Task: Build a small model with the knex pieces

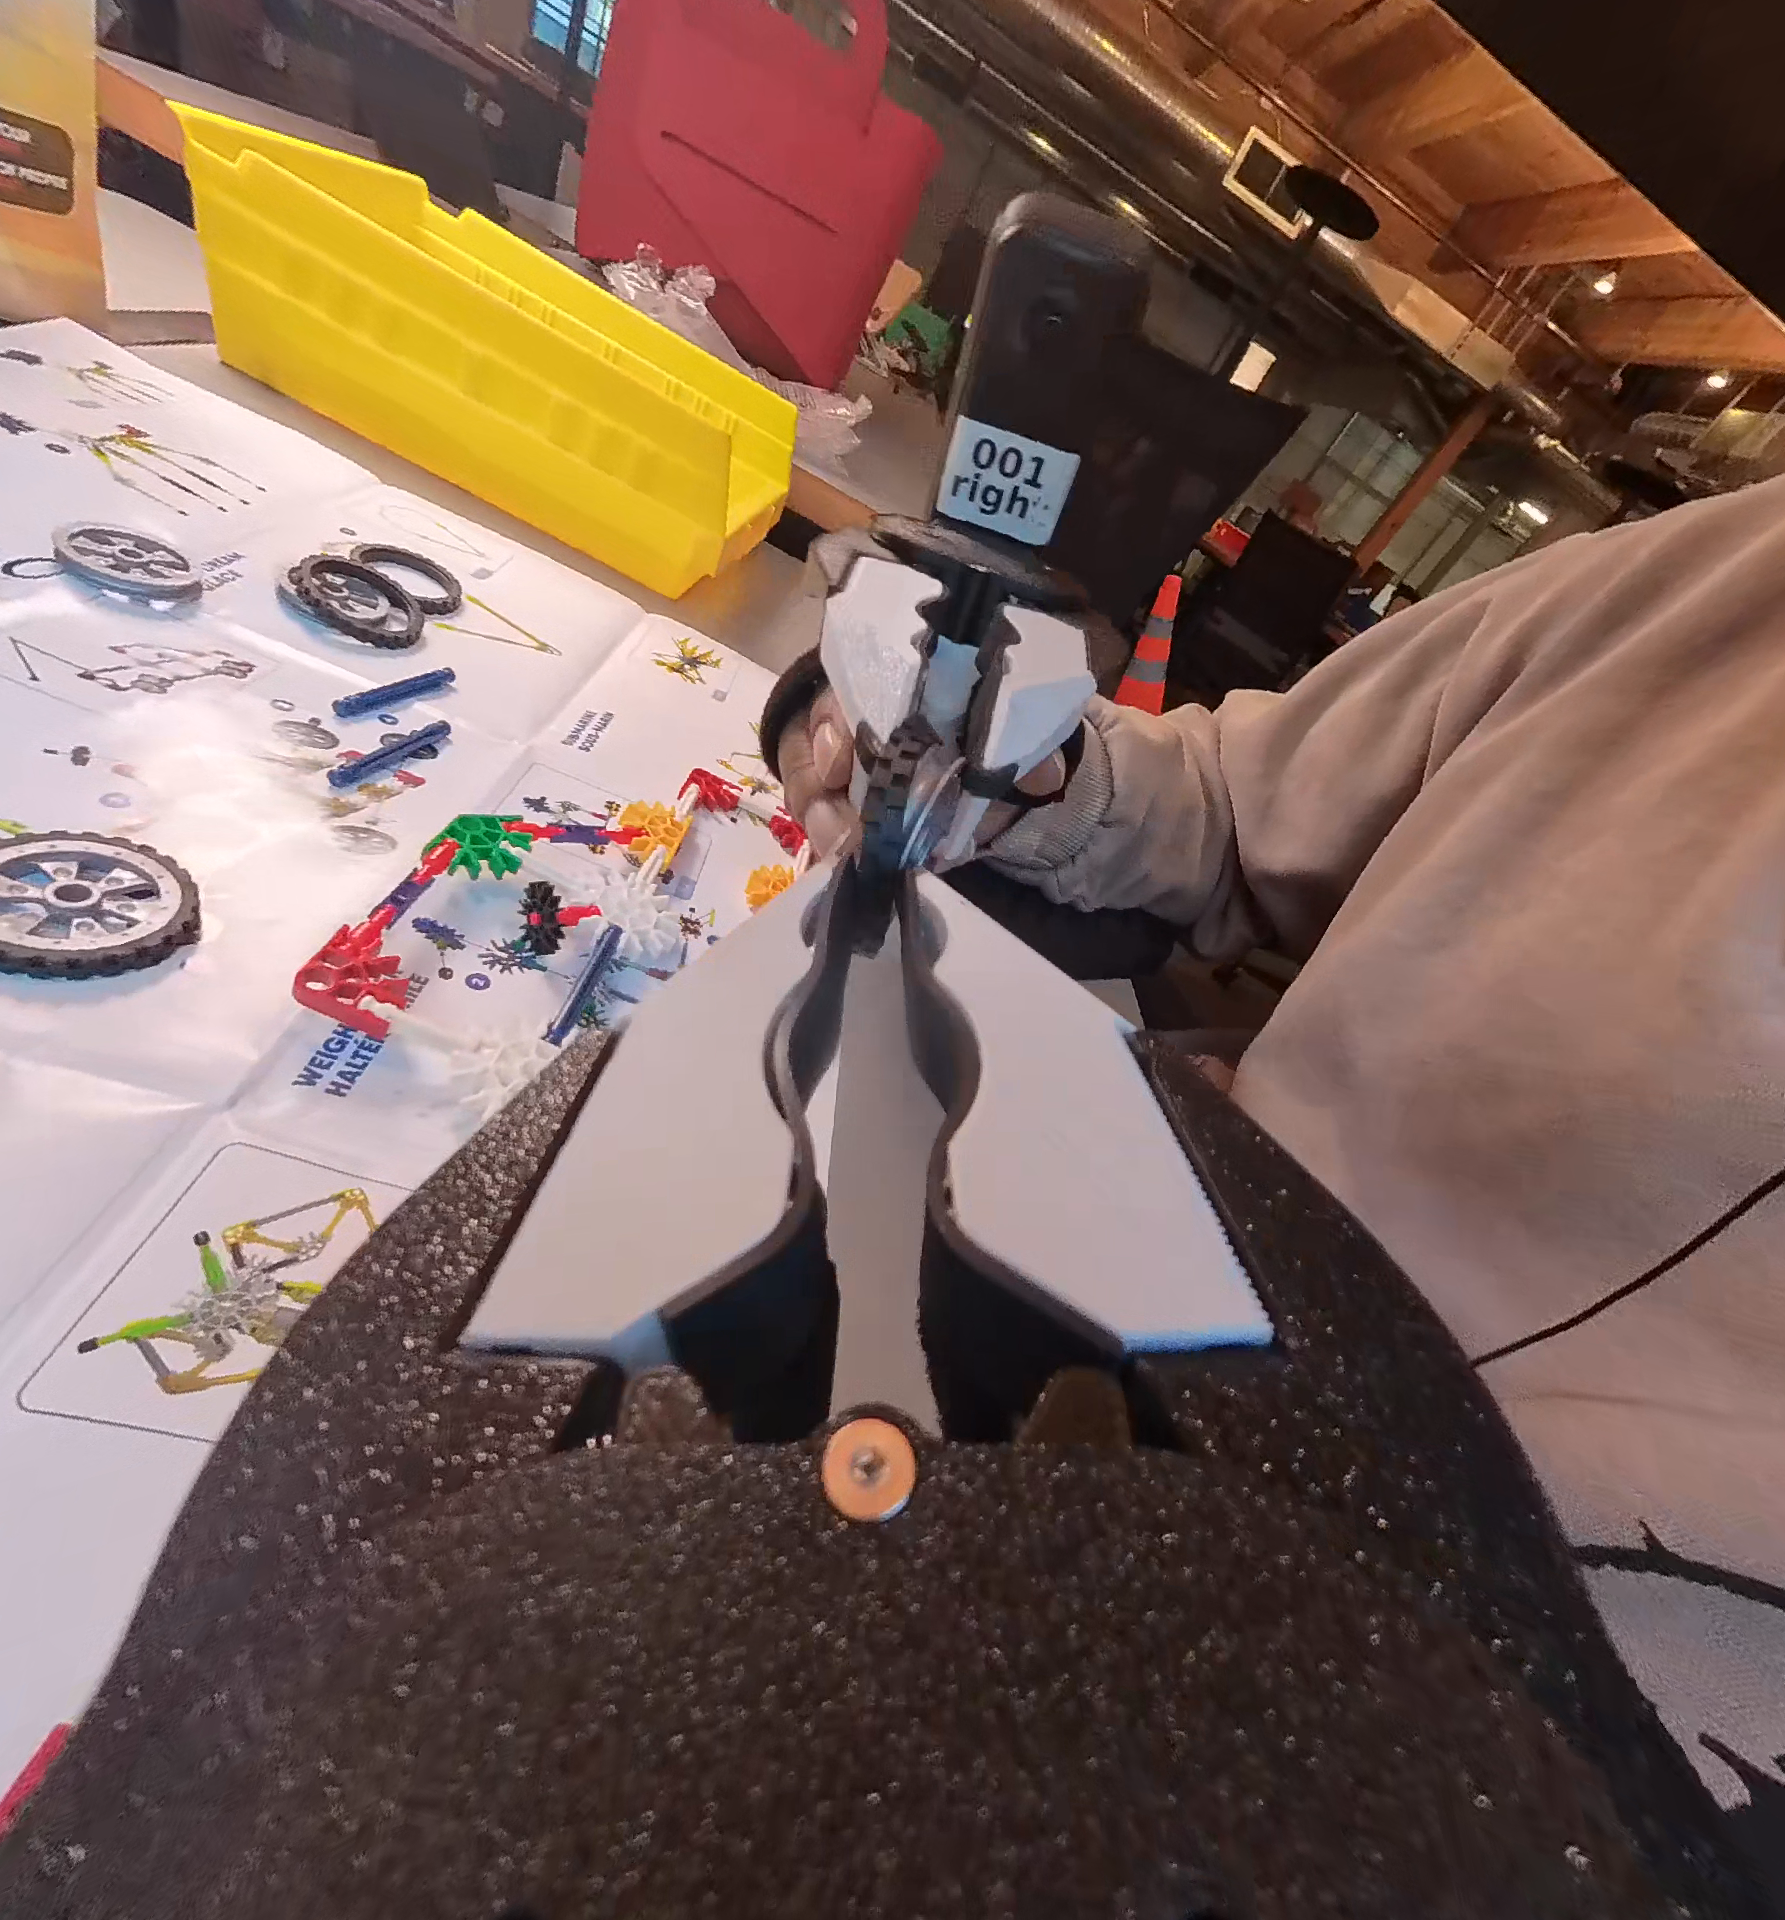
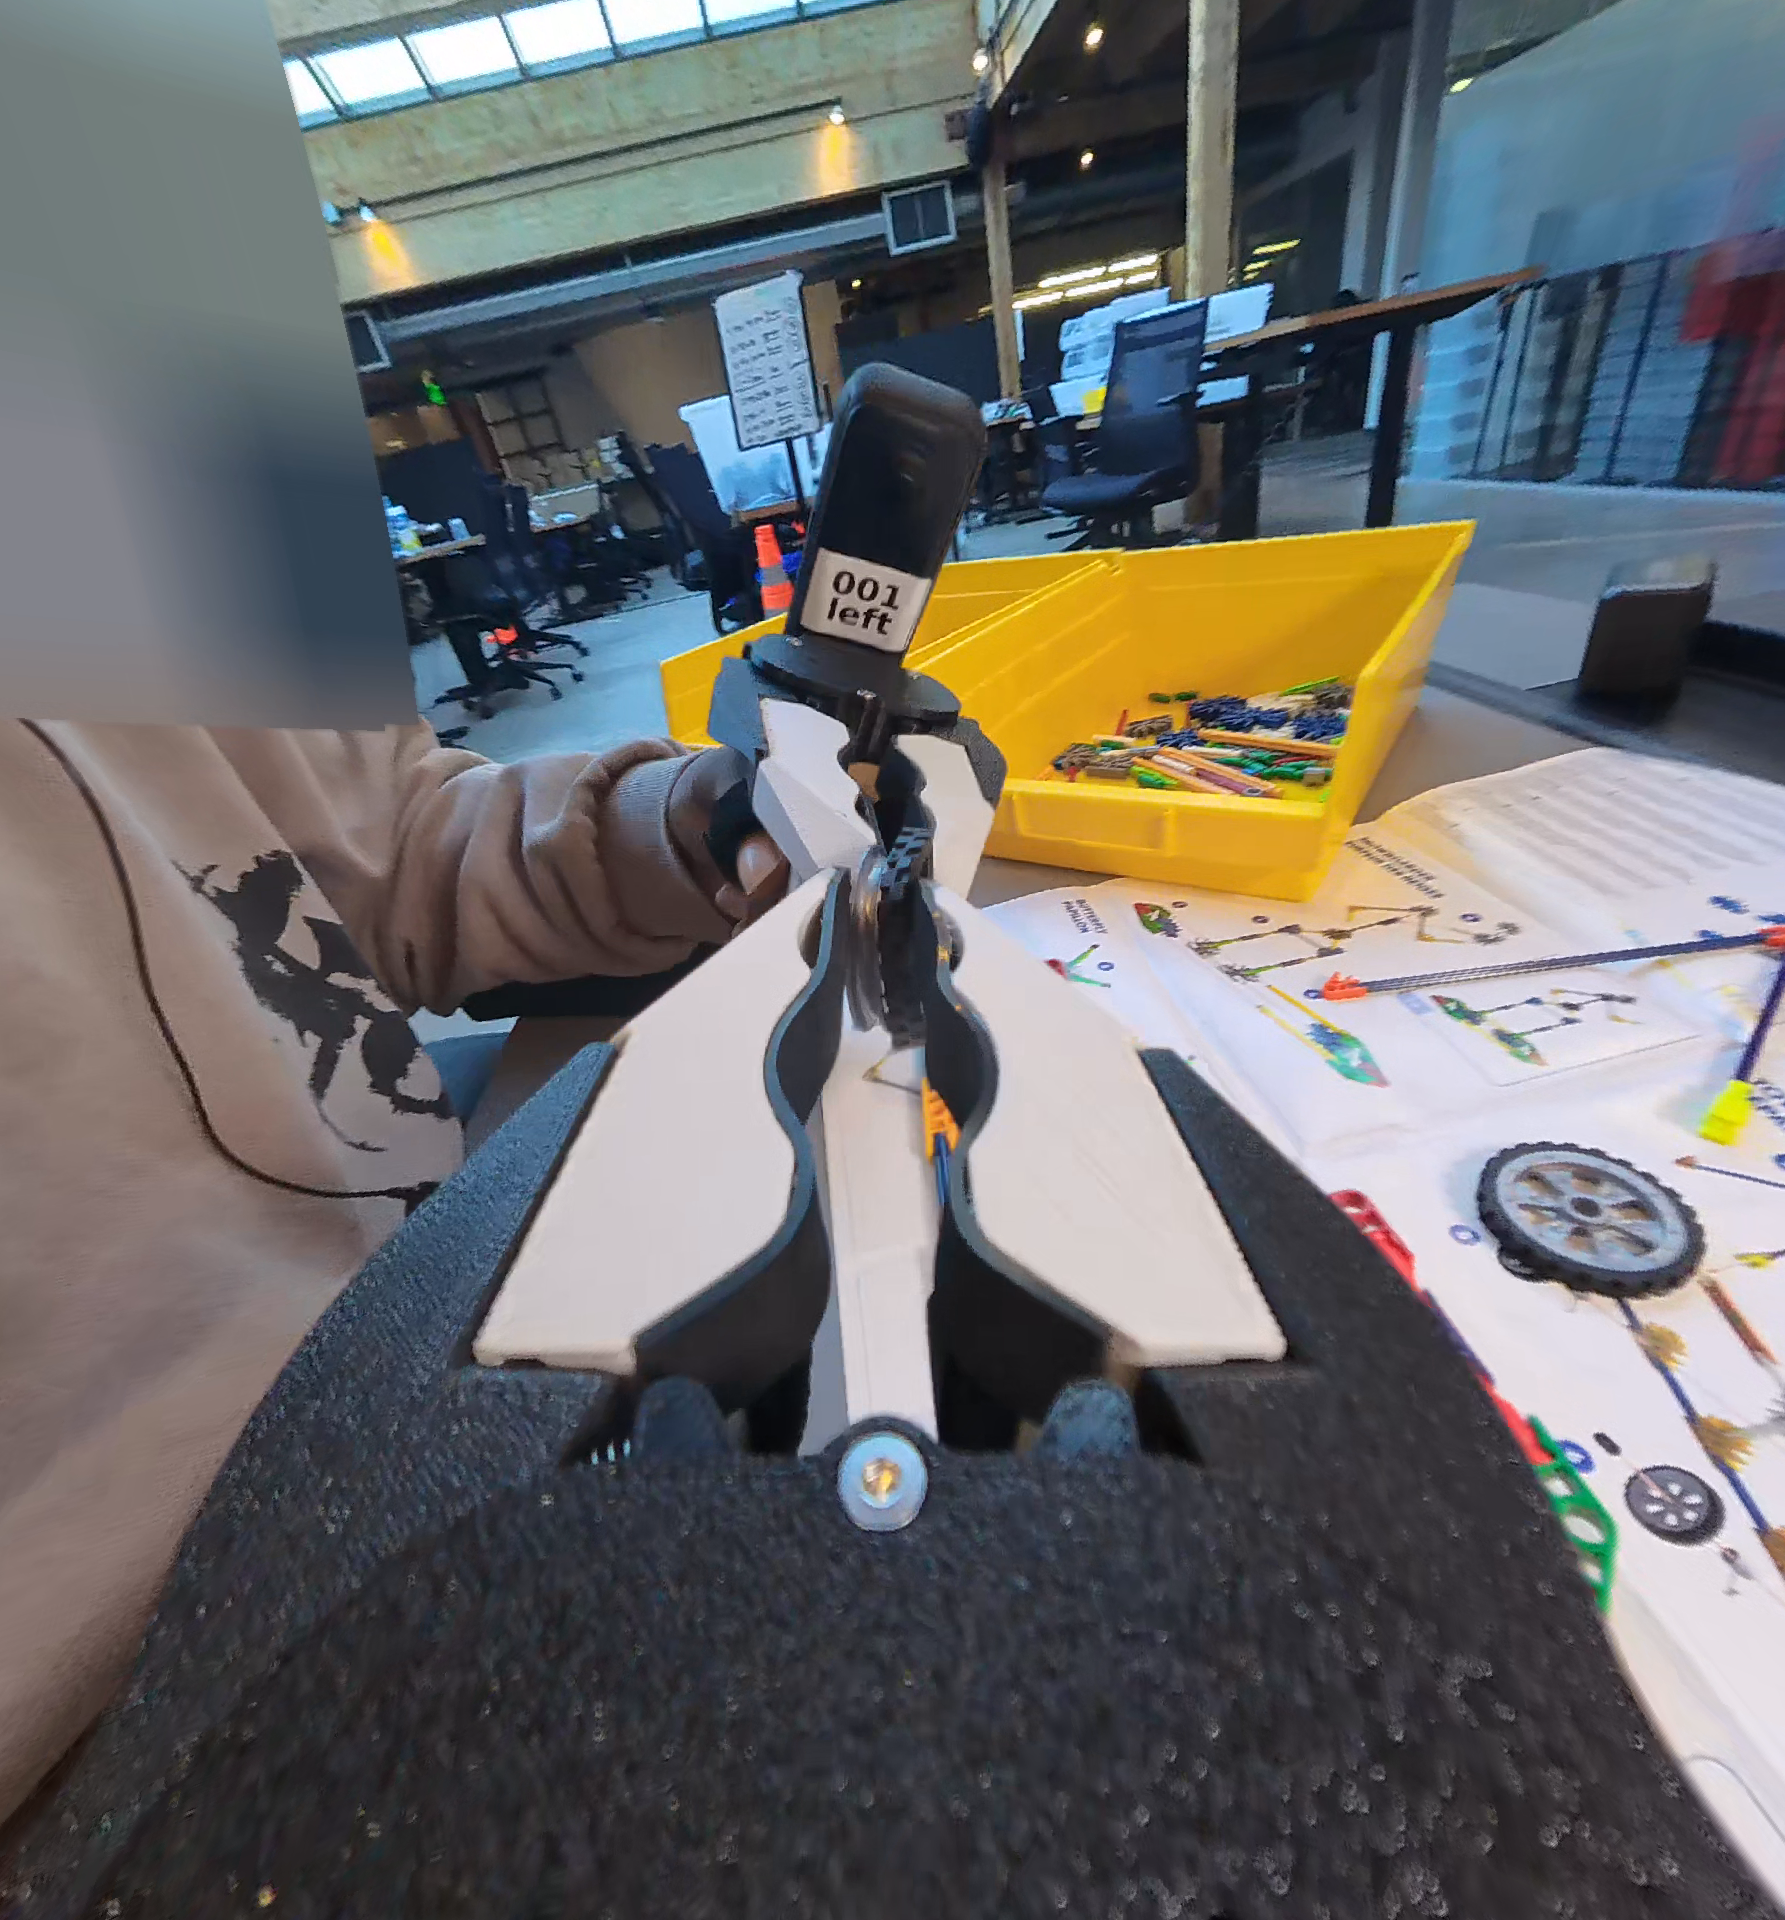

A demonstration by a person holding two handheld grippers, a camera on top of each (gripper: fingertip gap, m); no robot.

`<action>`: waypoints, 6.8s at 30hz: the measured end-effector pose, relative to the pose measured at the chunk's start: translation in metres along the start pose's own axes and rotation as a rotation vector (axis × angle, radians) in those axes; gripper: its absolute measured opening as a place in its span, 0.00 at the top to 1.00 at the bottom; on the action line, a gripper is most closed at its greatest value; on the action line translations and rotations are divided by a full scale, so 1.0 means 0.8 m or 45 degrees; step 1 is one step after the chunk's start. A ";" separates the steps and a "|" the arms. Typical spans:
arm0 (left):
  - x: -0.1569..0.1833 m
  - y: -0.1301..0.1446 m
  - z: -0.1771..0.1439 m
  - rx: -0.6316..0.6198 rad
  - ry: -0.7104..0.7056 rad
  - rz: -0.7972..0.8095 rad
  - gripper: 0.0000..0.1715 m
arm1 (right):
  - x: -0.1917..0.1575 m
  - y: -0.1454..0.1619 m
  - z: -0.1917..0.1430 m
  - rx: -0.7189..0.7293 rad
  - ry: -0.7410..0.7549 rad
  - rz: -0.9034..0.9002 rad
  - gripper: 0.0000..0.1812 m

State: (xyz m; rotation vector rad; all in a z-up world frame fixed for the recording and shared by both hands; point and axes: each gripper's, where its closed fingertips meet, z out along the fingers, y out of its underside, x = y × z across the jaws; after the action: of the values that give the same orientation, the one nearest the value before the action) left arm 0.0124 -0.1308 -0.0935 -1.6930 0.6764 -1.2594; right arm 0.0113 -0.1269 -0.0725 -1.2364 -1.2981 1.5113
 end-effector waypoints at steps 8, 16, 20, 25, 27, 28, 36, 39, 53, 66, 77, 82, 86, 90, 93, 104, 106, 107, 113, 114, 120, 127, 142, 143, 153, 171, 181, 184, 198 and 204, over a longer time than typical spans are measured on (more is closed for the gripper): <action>0.022 -0.030 -0.003 0.260 0.117 0.085 0.97 | -0.016 -0.031 -0.001 0.159 -0.008 -0.026 0.95; 0.040 -0.052 -0.002 0.411 0.187 0.105 0.94 | -0.025 -0.039 0.000 0.394 -0.297 0.534 0.96; 0.044 -0.048 -0.004 0.347 0.188 0.139 0.97 | -0.029 -0.037 0.002 0.354 -0.321 0.518 0.95; 0.056 -0.034 -0.006 0.217 0.218 0.260 0.98 | -0.047 -0.029 0.002 0.246 -0.498 0.612 0.93; 0.058 -0.029 -0.007 0.177 0.218 0.298 0.98 | -0.052 -0.026 0.001 0.234 -0.587 0.719 0.91; 0.058 -0.026 -0.006 0.157 0.209 0.323 0.98 | -0.052 -0.025 0.000 0.239 -0.617 0.774 0.91; 0.046 -0.029 -0.007 0.093 0.030 0.435 0.98 | -0.030 -0.029 0.006 0.373 -0.473 0.778 0.98; 0.043 -0.040 -0.003 0.165 0.045 0.307 0.98 | -0.022 -0.042 0.002 0.431 -0.328 0.595 0.99; 0.051 -0.067 0.017 0.340 0.188 0.074 0.96 | -0.034 -0.073 -0.021 0.363 -0.018 -0.171 0.99; 0.025 -0.056 0.021 0.297 0.051 0.062 0.96 | -0.022 -0.051 -0.022 0.013 0.364 -0.986 0.99; 0.009 -0.053 0.021 0.297 -0.048 -0.008 0.96 | -0.008 -0.041 -0.019 -0.126 0.493 -1.219 0.99; 0.013 -0.050 0.020 0.286 -0.044 0.040 0.97 | -0.009 -0.035 -0.024 -0.064 0.260 -0.781 0.98; 0.020 -0.061 0.015 0.335 -0.031 0.102 0.98 | -0.005 -0.043 -0.023 0.086 0.081 -0.276 0.97; 0.037 -0.064 0.010 0.385 0.074 0.123 0.98 | -0.016 -0.044 -0.024 0.146 -0.091 -0.095 0.92; 0.039 -0.063 0.007 0.410 0.101 0.118 0.97 | -0.023 -0.041 -0.027 0.149 -0.203 0.009 0.88; 0.036 -0.060 0.008 0.428 0.108 0.093 0.98 | -0.020 -0.033 -0.019 0.186 -0.276 0.203 0.94; 0.034 -0.056 0.009 0.389 0.098 0.104 0.97 | -0.018 -0.032 -0.021 0.186 -0.279 0.235 0.94; 0.033 -0.053 0.010 0.361 0.093 0.107 0.97 | -0.017 -0.031 -0.021 0.180 -0.281 0.264 0.94; 0.009 -0.024 0.009 0.111 -0.005 -0.007 0.96 | -0.004 0.007 -0.014 -0.027 -0.225 0.538 0.94; 0.006 -0.010 0.010 0.024 -0.006 -0.071 0.96 | -0.004 0.022 -0.015 -0.107 -0.197 0.566 0.94; 0.034 0.107 0.040 -0.486 0.118 -0.430 0.97 | -0.059 0.137 -0.049 -0.810 -0.100 0.632 0.93; 0.044 0.148 0.064 -0.790 0.145 -0.356 0.98 | -0.068 0.172 -0.078 -1.096 0.051 0.486 0.90; -0.012 0.140 0.047 -0.917 -0.289 0.306 0.91 | -0.035 0.169 -0.063 -1.204 0.203 -0.073 0.96; -0.009 0.136 0.045 -0.882 -0.262 0.314 0.90 | -0.035 0.169 -0.063 -1.204 0.205 -0.070 0.96; 0.004 0.152 0.048 -0.879 -0.208 0.415 1.00 | -0.057 0.137 -0.053 -1.121 0.057 -0.153 0.95; 0.011 0.149 0.037 -0.849 -0.120 0.443 0.90 | -0.063 0.174 -0.063 -1.350 0.018 0.089 0.98; 0.026 0.158 0.037 -0.892 -0.072 0.711 0.96 | -0.059 0.171 -0.057 -1.186 0.037 0.461 0.99; 0.021 0.158 0.039 -0.880 -0.098 0.734 0.98 | -0.058 0.171 -0.057 -1.173 0.060 0.455 0.99; 0.003 0.147 0.045 -0.787 -0.188 0.569 0.96 | -0.045 0.152 -0.057 -1.193 0.121 0.300 0.98; 0.003 0.147 0.045 -0.785 -0.191 0.545 0.96 | -0.029 0.171 -0.062 -1.387 0.142 0.081 0.97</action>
State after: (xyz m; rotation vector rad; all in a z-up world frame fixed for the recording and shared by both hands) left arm 0.0565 -0.1737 -0.1998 -1.9538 1.3473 -0.6429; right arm 0.0697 -0.1623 -0.2028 -1.9716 -2.1060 0.6804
